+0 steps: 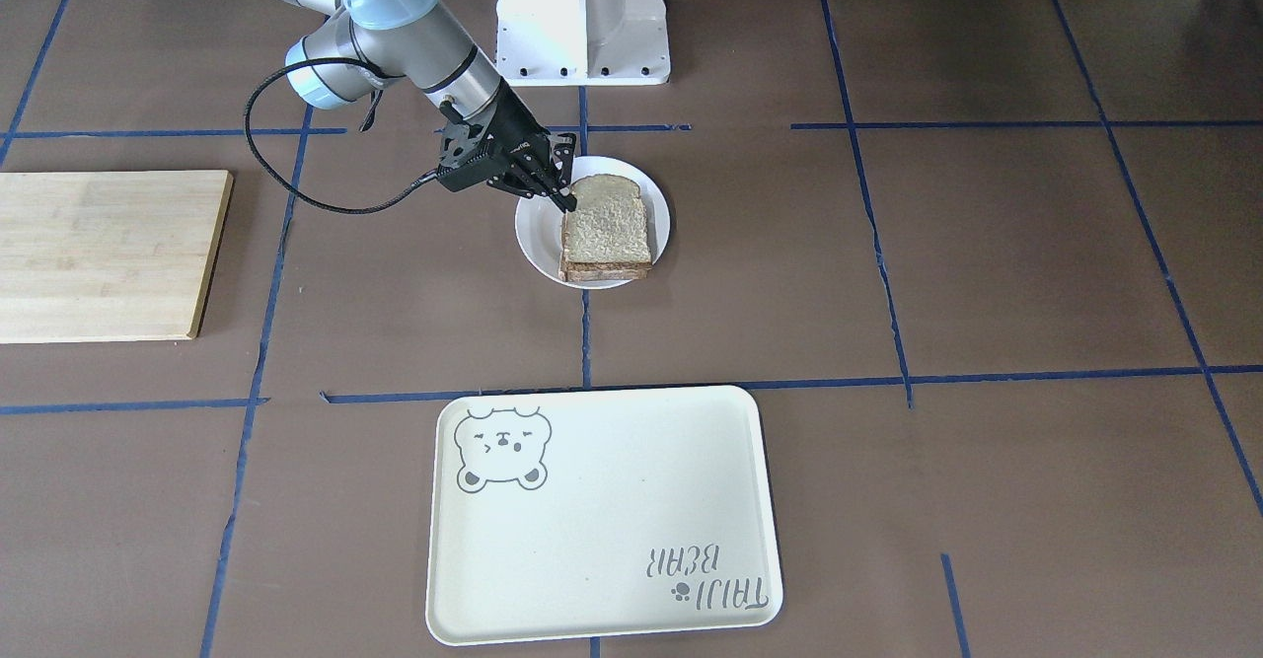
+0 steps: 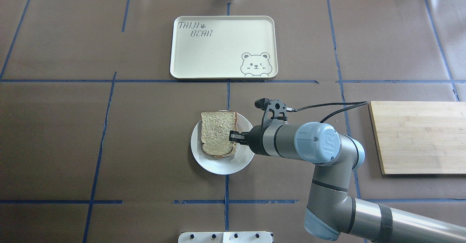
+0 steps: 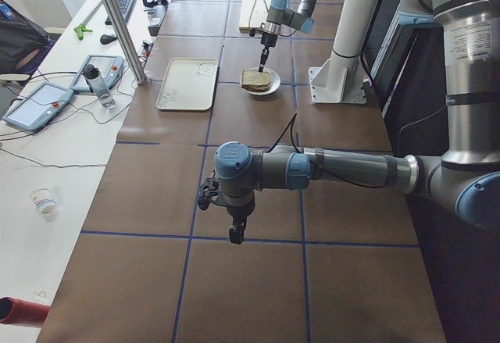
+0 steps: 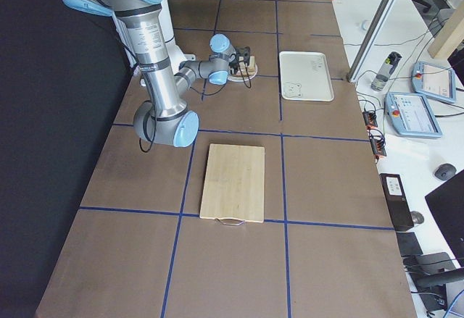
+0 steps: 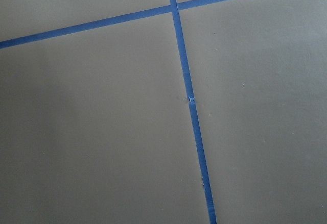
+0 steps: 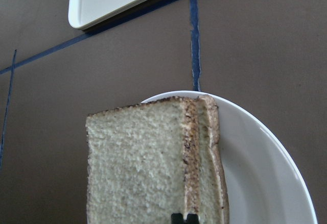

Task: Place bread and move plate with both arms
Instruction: 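Lower the bread onto the egg toast and open the right gripper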

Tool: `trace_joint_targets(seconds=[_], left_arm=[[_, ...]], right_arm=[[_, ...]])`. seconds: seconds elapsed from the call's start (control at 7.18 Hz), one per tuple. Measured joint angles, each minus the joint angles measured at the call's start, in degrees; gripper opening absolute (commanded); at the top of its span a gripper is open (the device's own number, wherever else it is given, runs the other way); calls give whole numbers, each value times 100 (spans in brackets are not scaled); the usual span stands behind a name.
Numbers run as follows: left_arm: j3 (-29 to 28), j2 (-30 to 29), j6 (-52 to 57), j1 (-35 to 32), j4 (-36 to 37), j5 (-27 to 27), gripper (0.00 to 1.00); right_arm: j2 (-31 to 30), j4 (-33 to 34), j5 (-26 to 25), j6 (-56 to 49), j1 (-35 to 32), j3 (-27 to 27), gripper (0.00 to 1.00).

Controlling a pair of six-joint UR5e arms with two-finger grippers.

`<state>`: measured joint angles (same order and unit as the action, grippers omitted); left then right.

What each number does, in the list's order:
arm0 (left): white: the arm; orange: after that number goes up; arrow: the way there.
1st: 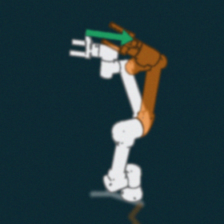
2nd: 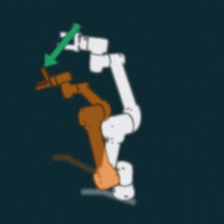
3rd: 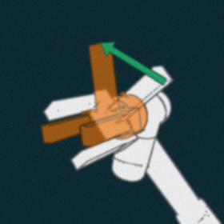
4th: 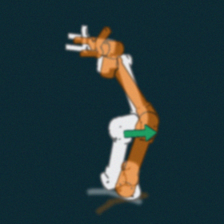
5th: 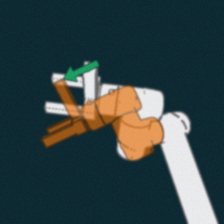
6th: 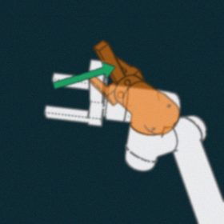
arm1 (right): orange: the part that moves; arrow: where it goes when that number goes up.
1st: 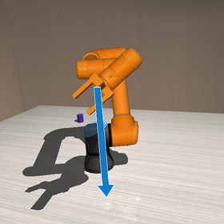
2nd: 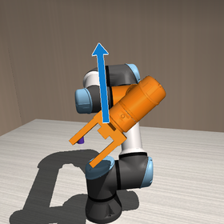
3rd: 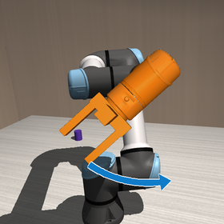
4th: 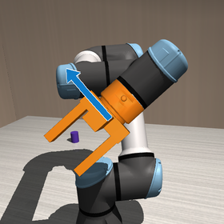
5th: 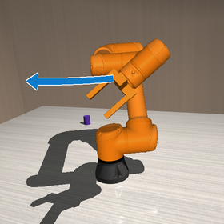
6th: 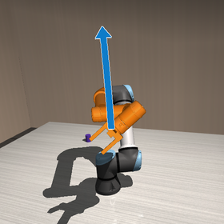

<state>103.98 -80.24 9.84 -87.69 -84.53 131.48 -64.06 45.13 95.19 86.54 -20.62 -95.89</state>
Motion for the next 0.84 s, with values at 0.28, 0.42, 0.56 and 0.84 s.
trace_joint_targets(seconds=[0.28,0.42,0.56,0.84], left_arm=[[-4,0,0,5,6,0,100],[-4,0,0,6,6,0,100],[-2,-2,0,6,5,0,100],[-1,-7,-4,6,-1,-2,100]], right_arm=[[-8,4,-29,9,11,0,99],[-10,24,-33,9,12,-1,100],[-16,61,-23,3,-6,-10,100],[-8,587,379,-63,-328,-103,100]])
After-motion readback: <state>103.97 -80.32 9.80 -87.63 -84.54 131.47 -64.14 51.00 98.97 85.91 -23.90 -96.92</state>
